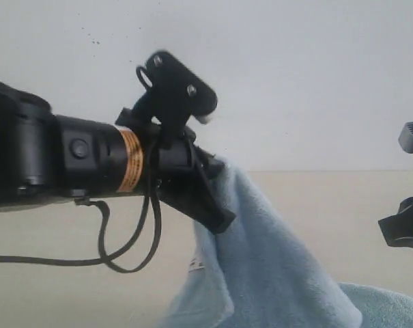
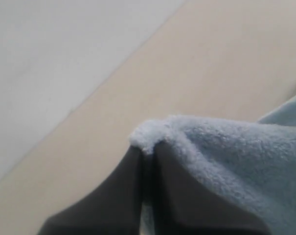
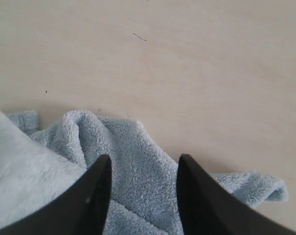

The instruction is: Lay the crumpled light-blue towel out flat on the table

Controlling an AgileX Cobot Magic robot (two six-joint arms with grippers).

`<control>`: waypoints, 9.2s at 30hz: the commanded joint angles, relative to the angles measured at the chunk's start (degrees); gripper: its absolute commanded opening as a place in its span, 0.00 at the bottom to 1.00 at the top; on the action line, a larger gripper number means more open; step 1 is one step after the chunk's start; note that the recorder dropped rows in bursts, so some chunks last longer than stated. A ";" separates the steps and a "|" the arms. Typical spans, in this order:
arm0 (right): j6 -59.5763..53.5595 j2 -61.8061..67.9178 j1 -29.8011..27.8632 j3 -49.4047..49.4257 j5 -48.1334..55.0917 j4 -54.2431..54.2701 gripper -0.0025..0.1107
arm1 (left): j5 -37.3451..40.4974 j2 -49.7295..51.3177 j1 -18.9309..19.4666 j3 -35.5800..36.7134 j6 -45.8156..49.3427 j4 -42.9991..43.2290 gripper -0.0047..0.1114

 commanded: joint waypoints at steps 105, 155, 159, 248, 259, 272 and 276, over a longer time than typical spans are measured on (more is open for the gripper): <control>-11.95 0.05 -0.09 0.13 8.45 10.23 0.39 | 14.31 -1.47 18.20 13.95 38.45 -50.04 0.52; -12.53 0.05 -0.09 0.13 8.95 13.01 0.39 | -20.51 -15.81 9.44 21.01 -44.87 7.73 0.49; -13.18 0.05 -0.09 0.13 8.75 13.94 0.39 | -39.56 -15.79 10.76 19.85 -74.54 42.93 0.45; -16.41 0.05 -0.09 0.13 5.73 16.75 0.39 | 2.38 18.23 14.11 12.80 -56.16 20.23 0.45; -16.41 0.05 -0.09 0.13 6.09 16.75 0.39 | 4.71 18.23 14.11 12.80 -55.94 20.48 0.12; -16.41 0.05 -0.09 0.13 6.32 16.75 0.39 | 4.29 9.80 14.11 15.61 -53.24 20.25 0.13; -16.41 0.05 -0.09 0.13 6.32 16.75 0.39 | 4.02 4.58 14.11 19.18 -52.65 20.25 0.13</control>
